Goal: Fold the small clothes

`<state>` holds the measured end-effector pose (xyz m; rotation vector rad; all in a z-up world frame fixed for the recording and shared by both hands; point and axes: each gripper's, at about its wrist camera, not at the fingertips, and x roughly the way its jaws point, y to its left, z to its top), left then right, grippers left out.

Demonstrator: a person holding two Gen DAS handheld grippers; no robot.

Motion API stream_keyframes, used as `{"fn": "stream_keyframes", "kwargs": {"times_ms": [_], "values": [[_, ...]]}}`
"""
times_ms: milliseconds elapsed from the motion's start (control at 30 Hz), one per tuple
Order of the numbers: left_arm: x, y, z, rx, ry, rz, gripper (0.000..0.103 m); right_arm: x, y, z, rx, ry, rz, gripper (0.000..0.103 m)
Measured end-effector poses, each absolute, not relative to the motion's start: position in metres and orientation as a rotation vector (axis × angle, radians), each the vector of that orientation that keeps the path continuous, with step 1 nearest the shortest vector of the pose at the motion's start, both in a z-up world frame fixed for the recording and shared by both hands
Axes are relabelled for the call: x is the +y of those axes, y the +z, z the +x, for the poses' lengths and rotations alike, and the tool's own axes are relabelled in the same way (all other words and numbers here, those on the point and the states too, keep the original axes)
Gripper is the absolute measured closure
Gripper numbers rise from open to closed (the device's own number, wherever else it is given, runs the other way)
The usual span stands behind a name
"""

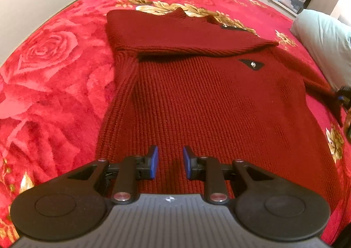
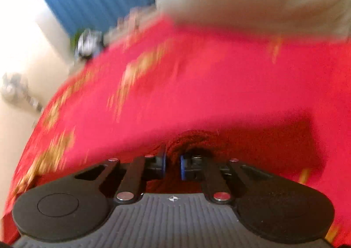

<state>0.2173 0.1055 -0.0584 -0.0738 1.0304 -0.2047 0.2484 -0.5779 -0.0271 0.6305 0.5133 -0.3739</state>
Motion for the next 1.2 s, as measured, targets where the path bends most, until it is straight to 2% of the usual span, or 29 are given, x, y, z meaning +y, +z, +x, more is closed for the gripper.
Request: {"fn": "stream_keyframes", "kwargs": {"times_ms": [67, 133, 167, 267, 333, 400, 567, 733, 767, 800, 833, 867, 967, 1067, 1167, 1200], "values": [[0.105, -0.061, 0.217, 1.04, -0.212, -0.066, 0.076, -0.589, -0.02, 0.25, 0.475, -0.395, 0.587, 0.091], [0.104, -0.063, 0.218, 1.048, -0.218, -0.055, 0.076, -0.588, -0.027, 0.254, 0.518, -0.38, 0.548, 0.089], [0.104, -0.064, 0.218, 1.048, -0.219, -0.052, 0.076, -0.585, -0.033, 0.255, 0.55, -0.384, 0.532, 0.083], [0.105, -0.061, 0.219, 1.037, -0.222, -0.068, 0.076, -0.569, -0.043, 0.258, 0.621, -0.375, 0.498, 0.074], [0.105, -0.058, 0.22, 1.025, -0.234, -0.078, 0.076, -0.557, -0.035, 0.253, 0.614, -0.363, 0.474, 0.063], [0.103, -0.055, 0.219, 1.015, -0.245, -0.08, 0.076, -0.542, -0.025, 0.247, 0.6, -0.278, 0.504, 0.048], [0.104, -0.05, 0.214, 1.004, -0.256, -0.088, 0.076, -0.493, -0.025, 0.25, 0.649, 0.134, 0.704, 0.038], [0.113, -0.048, 0.206, 1.001, -0.251, -0.092, 0.076, -0.436, -0.045, 0.266, 0.786, 0.269, 0.655, 0.037], [0.116, -0.048, 0.204, 1.002, -0.247, -0.095, 0.076, -0.431, -0.047, 0.268, 0.791, 0.259, 0.623, 0.042], [0.12, -0.048, 0.203, 1.0, -0.243, -0.1, 0.076, -0.426, -0.045, 0.265, 0.774, 0.254, 0.576, 0.069], [0.123, -0.047, 0.202, 0.997, -0.24, -0.105, 0.076, -0.422, -0.043, 0.264, 0.781, 0.283, 0.565, 0.09], [0.127, -0.045, 0.201, 0.993, -0.238, -0.11, 0.076, -0.421, -0.042, 0.262, 0.801, 0.313, 0.572, 0.095], [0.14, -0.042, 0.198, 0.982, -0.225, -0.131, 0.076, -0.427, -0.021, 0.242, 0.748, 0.283, 0.479, 0.098], [0.148, -0.04, 0.193, 0.982, -0.23, -0.144, 0.076, -0.447, -0.004, 0.222, 0.772, 0.06, 0.457, 0.103], [0.154, -0.039, 0.185, 0.983, -0.229, -0.141, 0.076, -0.455, 0.006, 0.195, 0.793, 0.023, 0.457, 0.098], [0.157, -0.039, 0.182, 0.986, -0.225, -0.143, 0.076, -0.46, 0.004, 0.18, 0.805, 0.048, 0.505, 0.09]]}}
